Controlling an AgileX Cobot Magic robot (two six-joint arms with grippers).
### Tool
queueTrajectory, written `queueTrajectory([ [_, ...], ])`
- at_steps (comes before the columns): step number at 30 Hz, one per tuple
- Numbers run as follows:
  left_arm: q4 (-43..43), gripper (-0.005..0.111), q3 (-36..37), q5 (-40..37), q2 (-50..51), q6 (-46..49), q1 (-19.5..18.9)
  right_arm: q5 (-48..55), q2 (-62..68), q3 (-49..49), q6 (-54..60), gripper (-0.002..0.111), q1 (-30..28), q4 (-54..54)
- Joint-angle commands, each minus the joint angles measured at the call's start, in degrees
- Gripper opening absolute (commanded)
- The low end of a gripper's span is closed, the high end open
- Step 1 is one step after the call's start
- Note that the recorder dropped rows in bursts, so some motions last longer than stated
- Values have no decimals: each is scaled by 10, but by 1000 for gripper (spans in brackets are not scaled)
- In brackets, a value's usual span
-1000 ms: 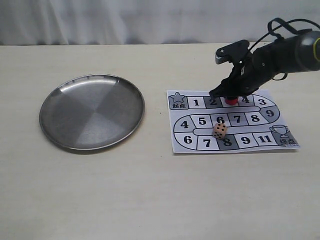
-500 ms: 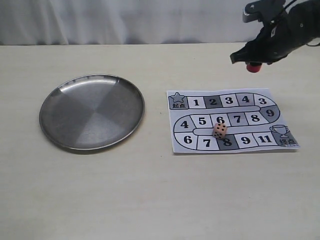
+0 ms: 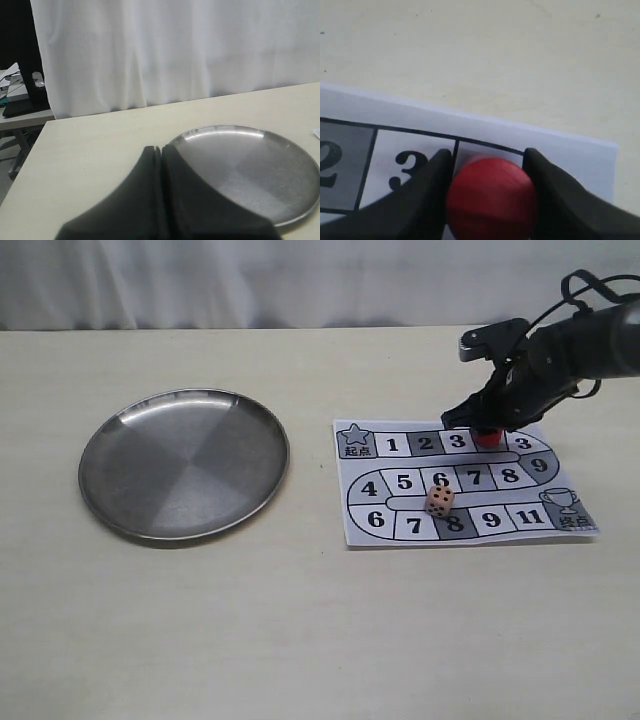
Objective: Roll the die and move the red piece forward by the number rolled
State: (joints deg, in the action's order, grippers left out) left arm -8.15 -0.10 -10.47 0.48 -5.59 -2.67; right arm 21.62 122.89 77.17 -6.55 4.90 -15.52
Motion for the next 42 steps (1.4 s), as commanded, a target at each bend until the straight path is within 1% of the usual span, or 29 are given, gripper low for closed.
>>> queueTrajectory([
  [1, -1, 0, 1, 5, -3, 0, 3, 40, 28, -10, -2, 4, -2, 0],
  [6, -1, 0, 1, 5, -3, 0, 3, 48, 28, -10, -2, 5, -2, 0],
  [8, -1, 0, 1, 5, -3, 0, 3, 56, 28, -10, -2, 9, -2, -9],
  [10, -1, 0, 1, 5, -3, 0, 3, 61, 28, -10, -2, 17, -2, -9],
  [12, -1, 0, 1, 5, -3, 0, 3, 66, 28, -10, -2, 32, -2, -9],
  [14, -1, 0, 1, 5, -3, 0, 3, 71, 26, -8, -3, 50, -2, -8],
  [16, -1, 0, 1, 5, -3, 0, 3, 81, 22, -5, -30, 64, -2, -5],
  [19, -1, 0, 1, 5, -3, 0, 3, 90, 1, 5, -35, 85, -2, 0],
  [21, -1, 0, 1, 5, -3, 0, 3, 90, -26, 13, -35, 92, -2, 12],
  [23, -1, 0, 1, 5, -3, 0, 3, 96, -69, 25, -35, 94, -2, 28],
  [28, -1, 0, 1, 5, -3, 0, 3, 153, -206, 60, -34, 93, -2, 28],
  [29, -1, 0, 1, 5, -3, 0, 3, 159, -240, 62, -34, 91, -2, 19],
  [30, -1, 0, 1, 5, -3, 0, 3, 160, -276, 62, -34, 85, -4, 7],
  [31, -1, 0, 1, 5, -3, 0, 3, 160, -311, 61, -34, 77, -4, -1],
  [32, -1, 0, 1, 5, -3, 0, 3, 160, -345, 59, -34, 63, -4, -5],
  [34, -1, 0, 1, 5, -3, 0, 3, 160, -401, 54, -34, 32, -4, -6],
  [35, -1, 0, 1, 5, -3, 0, 3, 156, -431, 46, -37, 14, -4, 9],
  [36, -1, 0, 1, 5, -3, 0, 3, 146, -458, 33, -39, 5, -4, 31],
  [40, -1, 0, 1, 5, -3, 0, 3, 113, -554, -46, -39, 6, -1, 90],
  [42, -1, 0, 1, 5, -3, 0, 3, 78, -602, -111, -39, 6, -1, 121],
])
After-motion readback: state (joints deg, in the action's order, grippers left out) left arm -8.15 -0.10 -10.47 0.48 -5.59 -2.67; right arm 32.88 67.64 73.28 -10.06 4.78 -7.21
